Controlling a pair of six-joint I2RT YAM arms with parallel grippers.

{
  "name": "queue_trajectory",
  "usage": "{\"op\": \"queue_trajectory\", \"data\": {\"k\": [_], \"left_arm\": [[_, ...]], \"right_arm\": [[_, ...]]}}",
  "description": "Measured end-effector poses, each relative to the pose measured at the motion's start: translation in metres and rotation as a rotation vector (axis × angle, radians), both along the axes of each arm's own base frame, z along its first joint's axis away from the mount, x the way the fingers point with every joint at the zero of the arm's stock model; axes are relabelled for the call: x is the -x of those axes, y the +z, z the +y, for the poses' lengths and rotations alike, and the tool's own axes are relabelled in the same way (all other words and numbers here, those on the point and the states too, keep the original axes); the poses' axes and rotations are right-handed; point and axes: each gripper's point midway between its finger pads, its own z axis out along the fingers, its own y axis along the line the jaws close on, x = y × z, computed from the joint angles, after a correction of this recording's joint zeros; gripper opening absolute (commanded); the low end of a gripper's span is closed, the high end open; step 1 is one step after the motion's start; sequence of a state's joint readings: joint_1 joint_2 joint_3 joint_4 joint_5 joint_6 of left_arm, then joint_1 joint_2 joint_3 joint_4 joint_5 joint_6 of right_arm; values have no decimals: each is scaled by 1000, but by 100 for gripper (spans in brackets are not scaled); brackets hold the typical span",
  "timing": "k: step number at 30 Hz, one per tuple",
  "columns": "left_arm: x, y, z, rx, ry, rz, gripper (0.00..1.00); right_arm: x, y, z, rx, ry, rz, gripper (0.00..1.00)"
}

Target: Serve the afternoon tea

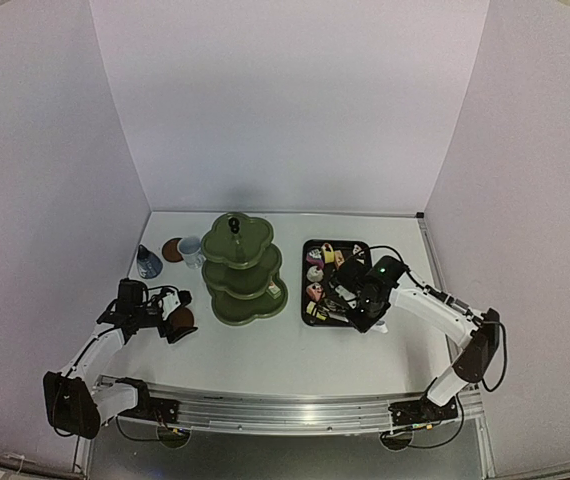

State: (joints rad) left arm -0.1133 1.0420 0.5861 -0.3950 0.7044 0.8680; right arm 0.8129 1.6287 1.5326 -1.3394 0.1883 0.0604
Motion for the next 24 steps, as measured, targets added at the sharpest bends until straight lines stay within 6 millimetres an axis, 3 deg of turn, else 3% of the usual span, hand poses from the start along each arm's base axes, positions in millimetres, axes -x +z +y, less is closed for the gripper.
{"op": "queue_trajectory", "data": {"k": [7, 24], "left_arm": [[0, 0, 0, -1, 0, 3, 100], [4, -4, 1, -8, -2, 19, 100]], "right_arm": [[-8, -3, -7, 0, 15, 6, 32], [-20, -17, 4, -12, 71, 19, 33]]}}
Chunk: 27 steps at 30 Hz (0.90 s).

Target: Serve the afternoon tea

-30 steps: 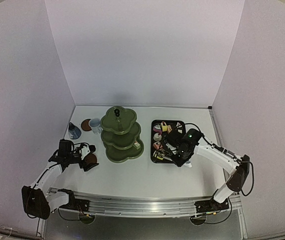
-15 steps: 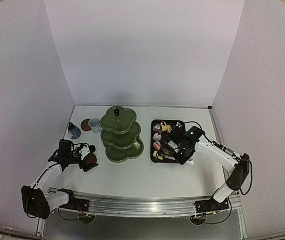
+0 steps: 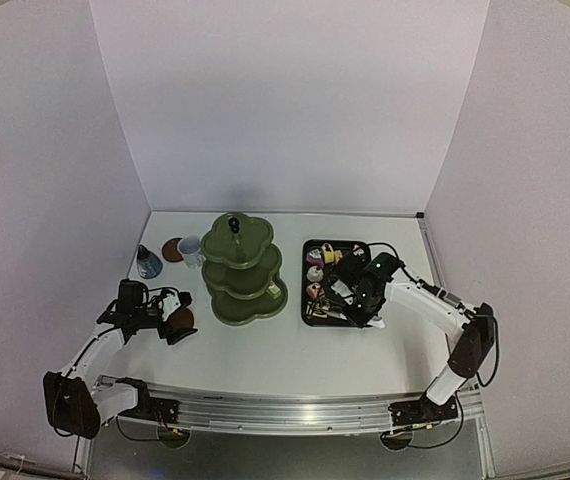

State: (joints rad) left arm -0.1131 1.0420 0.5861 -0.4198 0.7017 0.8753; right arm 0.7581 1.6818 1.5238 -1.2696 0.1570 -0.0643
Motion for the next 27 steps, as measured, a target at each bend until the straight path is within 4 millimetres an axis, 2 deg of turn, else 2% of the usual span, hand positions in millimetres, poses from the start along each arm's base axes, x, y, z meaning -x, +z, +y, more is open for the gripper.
{"op": "queue_trajectory", "data": {"k": [15, 22, 27], "left_arm": [[-1, -1, 1, -5, 4, -1, 100], [-1, -1, 1, -6, 5, -1, 100], [-1, -1, 2, -12, 10, -2, 100]], "right_arm": [[-6, -6, 2, 9, 22, -5, 32], [-6, -12, 3, 19, 32, 16, 22], [-5, -16, 4, 21, 34, 31, 7]]}}
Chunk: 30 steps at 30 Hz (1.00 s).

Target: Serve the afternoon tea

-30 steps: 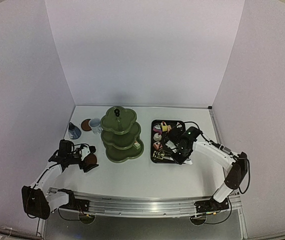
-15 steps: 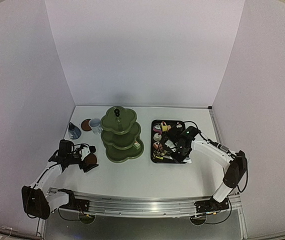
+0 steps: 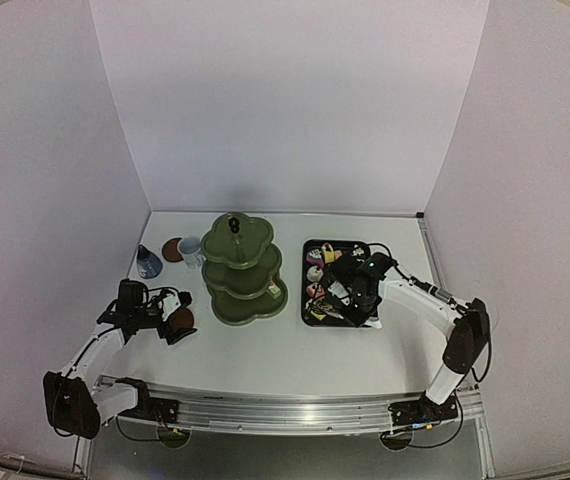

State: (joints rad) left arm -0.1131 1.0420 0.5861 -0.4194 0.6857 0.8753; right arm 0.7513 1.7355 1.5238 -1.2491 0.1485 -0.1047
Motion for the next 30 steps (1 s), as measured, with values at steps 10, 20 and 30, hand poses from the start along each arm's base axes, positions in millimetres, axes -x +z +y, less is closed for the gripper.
{"op": "queue_trajectory", "data": {"k": [10, 20, 30], "left_arm": [[-2, -1, 1, 12, 30, 17, 100], [-8, -1, 5, 31, 108, 55, 100], [-10, 3, 9, 59, 184, 90, 100]], "right_arm": [[-2, 11, 5, -28, -8, -23, 0], [7, 45, 20, -109, 2, -98, 0], [39, 69, 62, -194, 68, -117, 0]]}}
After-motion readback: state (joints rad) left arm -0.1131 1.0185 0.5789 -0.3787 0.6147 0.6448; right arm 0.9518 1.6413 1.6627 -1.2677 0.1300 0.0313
